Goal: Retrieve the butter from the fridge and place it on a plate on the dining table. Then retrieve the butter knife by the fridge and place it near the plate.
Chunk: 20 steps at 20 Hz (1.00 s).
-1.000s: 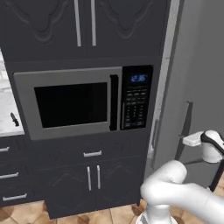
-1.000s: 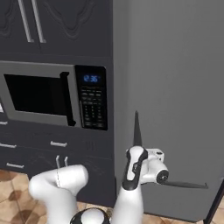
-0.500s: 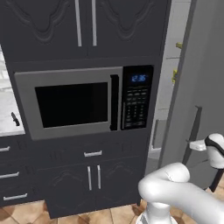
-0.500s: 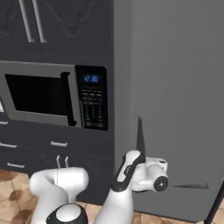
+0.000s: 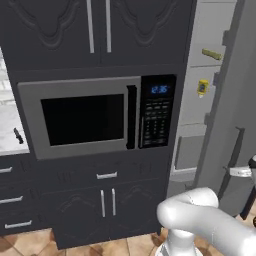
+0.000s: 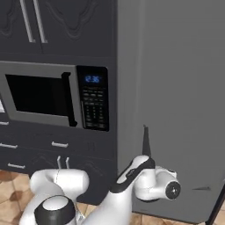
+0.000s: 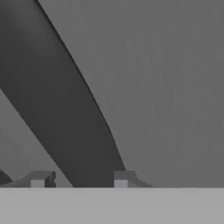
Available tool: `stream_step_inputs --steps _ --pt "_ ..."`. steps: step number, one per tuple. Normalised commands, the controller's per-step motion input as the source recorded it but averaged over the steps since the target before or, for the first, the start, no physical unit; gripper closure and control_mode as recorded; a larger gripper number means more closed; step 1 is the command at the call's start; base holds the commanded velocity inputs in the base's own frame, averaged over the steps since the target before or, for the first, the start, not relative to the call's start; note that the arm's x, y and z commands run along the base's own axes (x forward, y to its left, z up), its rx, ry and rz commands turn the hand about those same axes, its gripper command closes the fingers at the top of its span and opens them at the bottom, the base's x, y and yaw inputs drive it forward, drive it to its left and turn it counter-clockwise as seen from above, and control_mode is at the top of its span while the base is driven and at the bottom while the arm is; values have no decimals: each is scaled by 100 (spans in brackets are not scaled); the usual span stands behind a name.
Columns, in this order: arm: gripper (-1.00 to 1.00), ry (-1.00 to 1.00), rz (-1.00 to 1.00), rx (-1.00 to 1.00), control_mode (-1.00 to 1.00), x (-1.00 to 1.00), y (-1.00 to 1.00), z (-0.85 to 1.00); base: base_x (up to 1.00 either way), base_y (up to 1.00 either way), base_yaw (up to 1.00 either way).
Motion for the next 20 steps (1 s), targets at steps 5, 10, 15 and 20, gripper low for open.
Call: stream_step_inputs --steps 5,10,15,20 --pt "100 6 -8 0 -100 -71 -100 0 0 0 0" --pt "-100 3 -6 -1 -100 -69 -91 0 0 0 0" --pt "-100 0 -6 -25 -100 -98 -6 48 0 0 0" --pt "-100 0 -17 -63 -100 -96 81 21 0 0 0"
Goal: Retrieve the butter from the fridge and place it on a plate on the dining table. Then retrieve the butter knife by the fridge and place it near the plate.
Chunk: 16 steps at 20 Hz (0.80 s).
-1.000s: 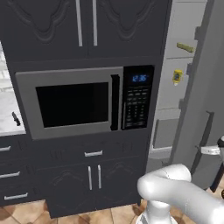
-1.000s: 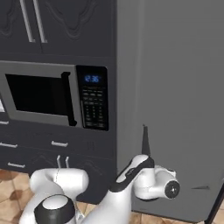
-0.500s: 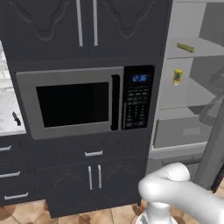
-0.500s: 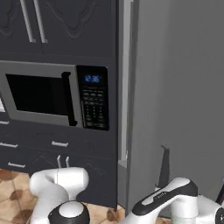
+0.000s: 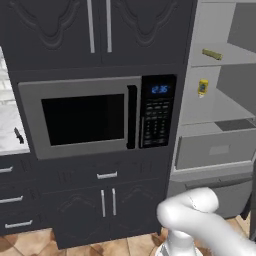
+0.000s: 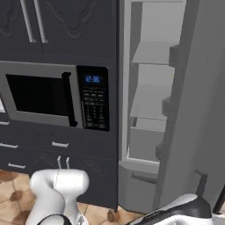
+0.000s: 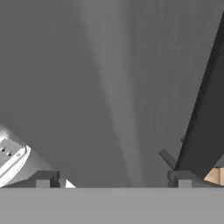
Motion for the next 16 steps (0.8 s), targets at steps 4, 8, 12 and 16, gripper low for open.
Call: stream_step_inputs --steps 4,8,12,16 --pt "-100 0 -13 -71 -100 -61 56 0 0 0 0" --pt "-100 0 -6 -78 -100 -40 78 13 0 0 0" --pt "-100 0 -11 -84 -100 -19 100 80 0 0 0" --pt "-100 12 -13 -83 -100 -5 100 100 0 0 0"
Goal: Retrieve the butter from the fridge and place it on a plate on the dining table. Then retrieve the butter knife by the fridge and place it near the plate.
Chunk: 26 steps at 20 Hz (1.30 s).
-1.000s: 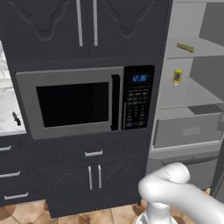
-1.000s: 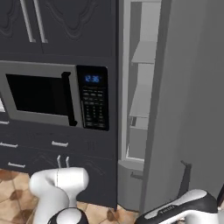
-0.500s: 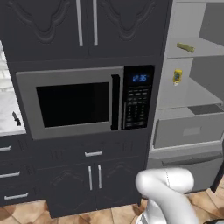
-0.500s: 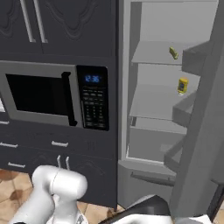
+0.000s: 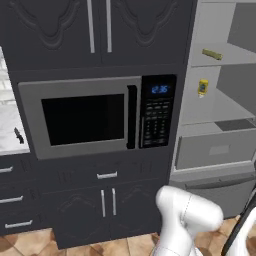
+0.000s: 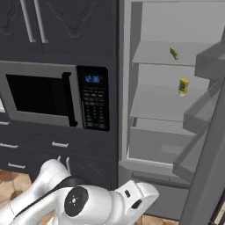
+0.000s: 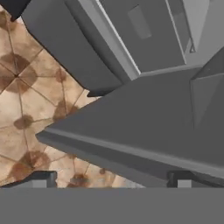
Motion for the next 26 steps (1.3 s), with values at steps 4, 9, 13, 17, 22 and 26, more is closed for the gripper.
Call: stream_step_inputs --steps 4,9,13,17,22,26 --pt "-100 12 -2 -56 -100 54 51 100 0 0 0" --pt "-100 21 3 -22 -100 91 5 85 0 0 0" --pt "-100 32 2 -1 -100 100 -26 47 0 0 0" --pt "-100 44 0 -3 -100 97 -66 7 0 0 0" --pt "-100 43 -4 0 -100 47 -53 44 0 0 0" --pt "-100 36 3 10 -100 0 -14 57 0 0 0"
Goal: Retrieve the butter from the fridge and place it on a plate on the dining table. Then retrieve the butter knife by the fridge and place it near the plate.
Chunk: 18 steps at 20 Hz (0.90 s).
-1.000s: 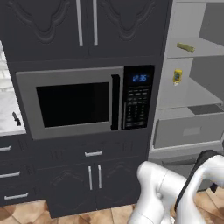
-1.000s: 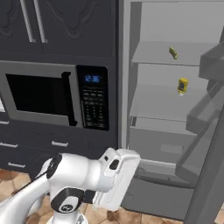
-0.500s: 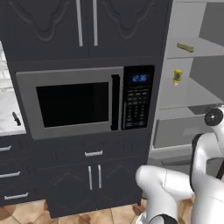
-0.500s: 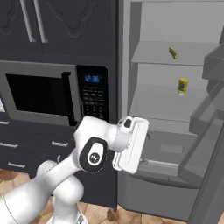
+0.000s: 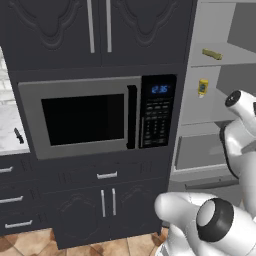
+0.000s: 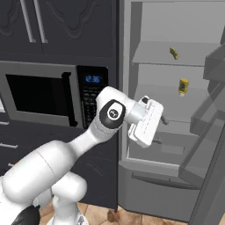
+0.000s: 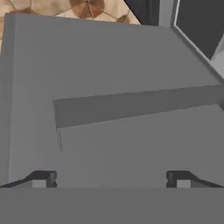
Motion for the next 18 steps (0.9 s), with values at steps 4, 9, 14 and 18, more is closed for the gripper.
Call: stream_step_inputs --steps 4,9,14,18 --pt "-100 31 0 12 -100 0 -43 -25 0 0 0" --pt "-100 35 -1 13 -100 0 -86 -86 0 0 0" --pt "-100 17 -2 6 -100 -4 -99 -61 0 0 0" --pt "-100 2 -2 6 -100 -12 -100 -33 0 0 0"
